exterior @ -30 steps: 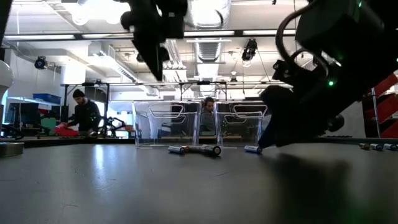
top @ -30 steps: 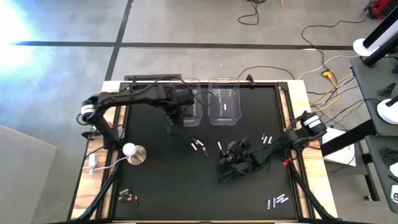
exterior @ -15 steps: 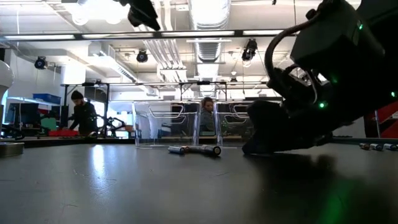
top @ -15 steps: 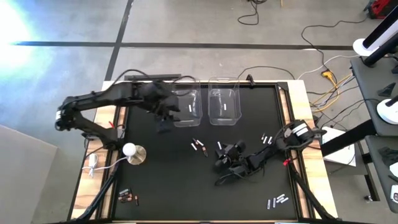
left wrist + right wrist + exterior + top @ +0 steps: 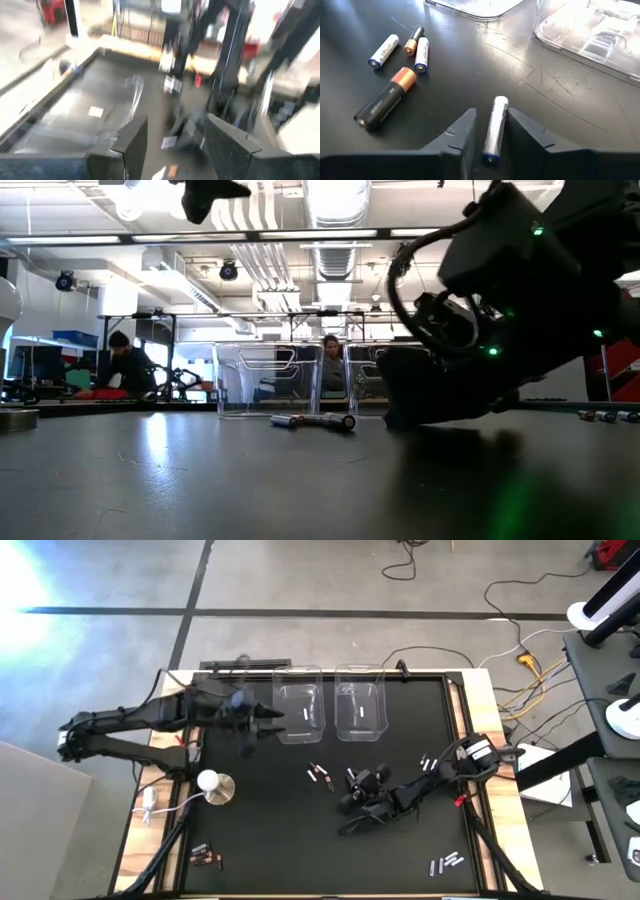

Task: Sort batteries
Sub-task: Put the white battery into the right transparent bin

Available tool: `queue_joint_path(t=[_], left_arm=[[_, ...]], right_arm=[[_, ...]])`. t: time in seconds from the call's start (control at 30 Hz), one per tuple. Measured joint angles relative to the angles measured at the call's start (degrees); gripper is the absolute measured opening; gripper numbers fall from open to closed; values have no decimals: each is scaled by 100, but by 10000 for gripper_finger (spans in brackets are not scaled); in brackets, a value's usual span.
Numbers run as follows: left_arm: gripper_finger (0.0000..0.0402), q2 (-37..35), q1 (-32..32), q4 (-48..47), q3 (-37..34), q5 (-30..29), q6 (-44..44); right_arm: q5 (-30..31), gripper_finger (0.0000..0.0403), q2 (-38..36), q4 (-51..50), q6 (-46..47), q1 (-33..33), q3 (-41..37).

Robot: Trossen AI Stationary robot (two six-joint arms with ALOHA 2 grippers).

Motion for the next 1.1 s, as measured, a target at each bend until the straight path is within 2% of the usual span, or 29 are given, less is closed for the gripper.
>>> queue_joint_path(t=[0.13,0.3,0.4,0.53,0.67,0.8,0.97,1.1], left_arm=[[173,-224,0,985,-418,0,-430],[173,-379,7,1050,-469,-17,-490],[173,-440,7,1058,-397,-33,-424],[173,-512,7,1071,-314,-225,-298],[173,-552,7,1060,-294,-378,-106],[173,-540,5,1014,-286,-491,-25],[173,-504,7,827,-285,-661,15],[173,-539,7,646,-285,-778,69]], right_arm=[[-61,53,76,-64,-110,-35,171],[-326,29,-7,-648,-94,-47,370],[-755,28,-205,-1395,358,-64,561],[-1372,29,-796,-2930,692,-118,895],[-2052,29,-1624,-3819,-156,-322,1244],[-2588,29,-2658,-3984,-1151,-771,1865],[-3766,29,-3347,-4207,-2428,-1775,2331],[-4164,29,-3495,-4415,-3770,-2733,2746]])
